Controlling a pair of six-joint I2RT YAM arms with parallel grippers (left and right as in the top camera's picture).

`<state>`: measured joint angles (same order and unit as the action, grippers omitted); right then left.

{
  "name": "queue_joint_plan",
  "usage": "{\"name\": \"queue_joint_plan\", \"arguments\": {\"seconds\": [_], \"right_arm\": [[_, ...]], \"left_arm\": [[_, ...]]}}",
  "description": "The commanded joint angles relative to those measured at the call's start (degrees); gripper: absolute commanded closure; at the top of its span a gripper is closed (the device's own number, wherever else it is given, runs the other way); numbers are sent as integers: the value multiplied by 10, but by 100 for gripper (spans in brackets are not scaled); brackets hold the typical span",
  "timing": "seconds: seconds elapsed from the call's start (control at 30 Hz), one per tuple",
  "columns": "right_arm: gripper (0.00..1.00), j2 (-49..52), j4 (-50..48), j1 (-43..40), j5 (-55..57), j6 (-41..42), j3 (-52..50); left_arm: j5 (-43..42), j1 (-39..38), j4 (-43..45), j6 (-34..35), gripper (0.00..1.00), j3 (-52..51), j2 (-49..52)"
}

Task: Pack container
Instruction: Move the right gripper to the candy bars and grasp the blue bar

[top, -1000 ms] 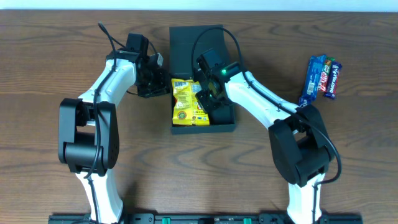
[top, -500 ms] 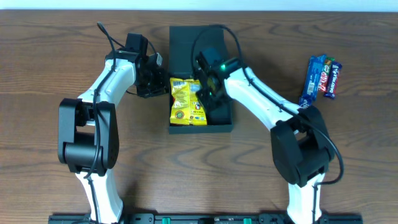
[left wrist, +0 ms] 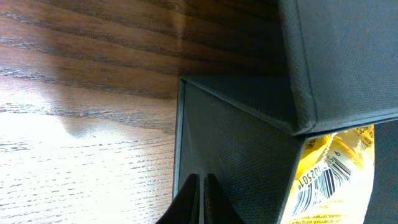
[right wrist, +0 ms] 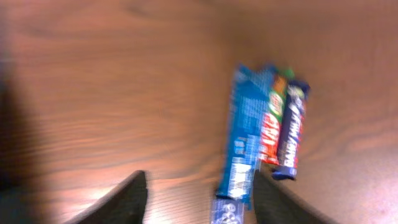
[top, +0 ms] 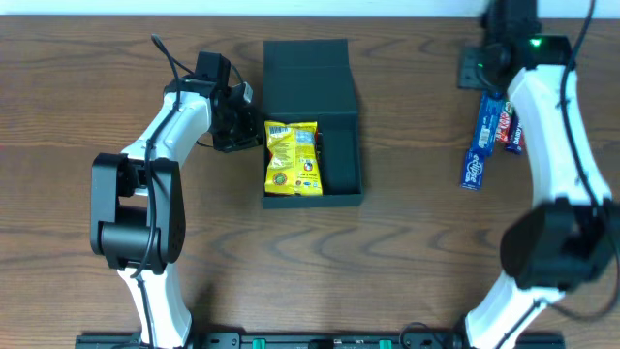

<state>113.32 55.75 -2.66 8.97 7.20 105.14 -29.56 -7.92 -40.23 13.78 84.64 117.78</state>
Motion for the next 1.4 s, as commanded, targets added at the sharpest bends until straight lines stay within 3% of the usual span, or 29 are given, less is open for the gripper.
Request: {"name": "queue_joint_plan", "arguments": {"seconds": [0.0,0.13,0.6,1.37], "right_arm": [[32,66,-1,-12,-1,27,-12],[24,114,-15,-19,22,61,-12],[30,132,-44,-77,2,89,-12],[32,182,-31,-78,-45,86,-12]], "left_arm": [[-1,0,-1,6,94,6,9],[-1,0,-3,6,94,6,9],[-1,0,-4,6,94,6,9],[-3,0,-5,6,94,6,9]]}}
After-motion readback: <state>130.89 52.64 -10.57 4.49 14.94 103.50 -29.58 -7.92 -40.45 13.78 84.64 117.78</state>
